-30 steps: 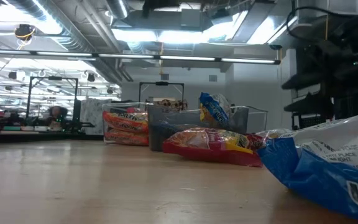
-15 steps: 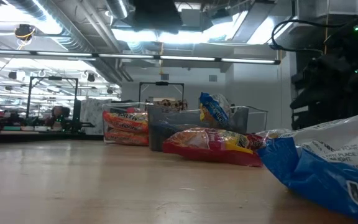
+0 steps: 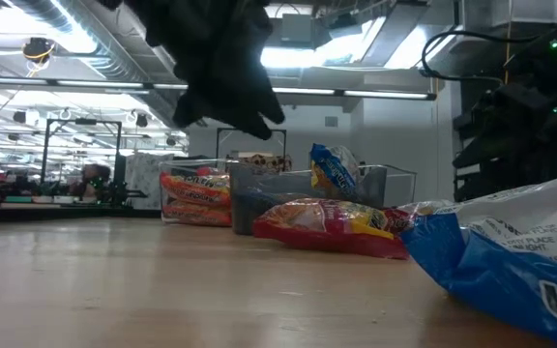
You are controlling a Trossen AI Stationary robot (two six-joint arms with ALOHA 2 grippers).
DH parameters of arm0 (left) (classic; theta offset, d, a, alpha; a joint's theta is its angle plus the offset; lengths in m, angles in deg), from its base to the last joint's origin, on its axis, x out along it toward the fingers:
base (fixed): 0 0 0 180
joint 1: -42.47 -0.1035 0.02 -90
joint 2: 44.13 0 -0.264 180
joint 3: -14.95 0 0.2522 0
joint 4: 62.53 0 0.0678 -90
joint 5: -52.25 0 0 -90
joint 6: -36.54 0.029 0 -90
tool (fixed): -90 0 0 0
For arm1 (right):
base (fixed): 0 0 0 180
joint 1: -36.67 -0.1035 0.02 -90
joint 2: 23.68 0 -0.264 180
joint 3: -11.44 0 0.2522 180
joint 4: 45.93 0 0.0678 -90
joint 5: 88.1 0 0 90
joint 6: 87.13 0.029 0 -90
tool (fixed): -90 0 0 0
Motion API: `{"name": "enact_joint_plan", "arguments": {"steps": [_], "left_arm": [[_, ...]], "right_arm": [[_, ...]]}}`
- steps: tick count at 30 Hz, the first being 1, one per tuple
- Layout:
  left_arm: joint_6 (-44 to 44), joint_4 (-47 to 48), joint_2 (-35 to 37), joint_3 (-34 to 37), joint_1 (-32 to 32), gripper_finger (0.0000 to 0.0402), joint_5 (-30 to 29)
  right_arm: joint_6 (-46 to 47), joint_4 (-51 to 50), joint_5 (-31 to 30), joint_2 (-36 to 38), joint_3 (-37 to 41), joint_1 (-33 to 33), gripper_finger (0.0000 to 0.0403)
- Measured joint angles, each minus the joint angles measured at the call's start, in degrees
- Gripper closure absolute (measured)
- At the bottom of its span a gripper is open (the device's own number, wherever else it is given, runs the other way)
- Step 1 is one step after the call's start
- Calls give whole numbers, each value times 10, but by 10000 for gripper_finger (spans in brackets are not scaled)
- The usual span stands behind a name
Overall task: Sort Maruchan noodles
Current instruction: Put the red noodle pack into the right transparent bin
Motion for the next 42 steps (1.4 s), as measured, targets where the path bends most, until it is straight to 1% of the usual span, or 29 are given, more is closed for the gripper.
{"name": "enact_joint_plan", "arguments": {"steps": [3,6,11,16,19,21,22,24,27,28,31,33,37,42], "left_arm": [[-36,-46,0,11,0,284,-5],[-91,-44,0,17,6,284,-37],[-104,-42,0,18,13,284,-33],[-151,-61,0,18,1,265,-61],[-158,-62,0,18,-10,261,-88],[-187,-83,0,18,-18,262,-92],[-214,-88,0,17,-21,263,-89],[-244,-85,0,17,-27,263,-65],[-242,-67,0,17,-35,264,16],[-241,-62,0,17,-36,264,34],[-237,-65,-12,17,-34,258,60],[-231,-79,-21,17,-32,249,80],[-227,-106,-52,17,-34,221,140],[-227,-118,-83,17,-42,181,181]], "right_arm": [[-2,0,7,0,0,0,79],[-3,2,22,0,0,0,79],[-7,2,25,0,0,0,79],[-33,2,25,0,0,0,79],[-35,2,25,0,0,0,79],[-35,2,25,0,0,0,79],[-35,2,25,0,0,0,79],[-35,2,25,0,0,0,79],[-34,2,25,0,0,0,79],[-33,2,25,0,0,0,79],[-33,2,25,0,0,0,79],[-34,2,25,0,0,0,79],[-34,2,25,0,0,0,79],[-34,4,25,0,0,0,79]]}}
